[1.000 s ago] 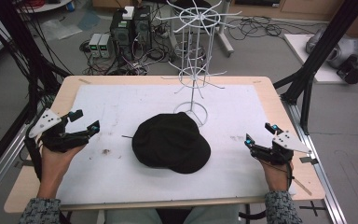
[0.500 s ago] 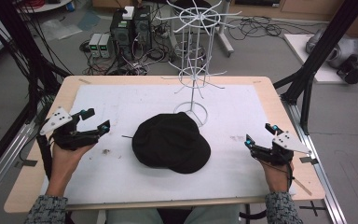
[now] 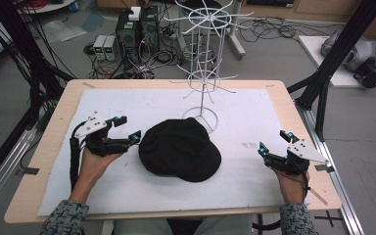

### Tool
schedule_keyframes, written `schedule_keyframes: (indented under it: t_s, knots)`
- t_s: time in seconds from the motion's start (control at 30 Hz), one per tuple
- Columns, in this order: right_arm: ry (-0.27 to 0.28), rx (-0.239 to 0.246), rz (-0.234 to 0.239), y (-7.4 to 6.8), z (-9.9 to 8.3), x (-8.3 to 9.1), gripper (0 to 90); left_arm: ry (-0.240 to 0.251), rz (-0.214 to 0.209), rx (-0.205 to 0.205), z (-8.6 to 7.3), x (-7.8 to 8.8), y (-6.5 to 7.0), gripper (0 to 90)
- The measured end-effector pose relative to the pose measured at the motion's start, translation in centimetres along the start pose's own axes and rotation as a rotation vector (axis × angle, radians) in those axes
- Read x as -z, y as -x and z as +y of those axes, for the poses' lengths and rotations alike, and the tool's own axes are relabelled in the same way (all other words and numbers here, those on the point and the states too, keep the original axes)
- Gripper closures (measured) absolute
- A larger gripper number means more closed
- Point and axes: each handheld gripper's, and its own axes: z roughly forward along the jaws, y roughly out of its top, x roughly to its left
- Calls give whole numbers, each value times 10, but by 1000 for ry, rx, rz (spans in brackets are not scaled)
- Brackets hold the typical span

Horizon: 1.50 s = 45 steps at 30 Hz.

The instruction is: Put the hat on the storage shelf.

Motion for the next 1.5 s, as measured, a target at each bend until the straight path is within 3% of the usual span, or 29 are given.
schedule_keyframes:
  t_s: [0.2,0.57,0.77,1.0,1.23,1.5]
  knots:
    - [4,-11,-7,2,-1,5,160,-16,-36,0,-3,-17,7,199]
    - [2,-15,-12,2,-2,7,160,-52,-85,65,-16,-40,5,202]
    - [-1,-3,-8,0,-2,5,159,-77,-126,65,-21,-51,8,202]
    - [-2,-8,0,-1,-2,6,160,-102,-168,98,-28,-66,10,202]
    - [-5,-8,1,-1,-2,5,159,-134,-188,99,-32,-75,13,207]
    - [-3,-9,1,-1,-2,6,160,-172,-198,130,-34,-80,13,316]
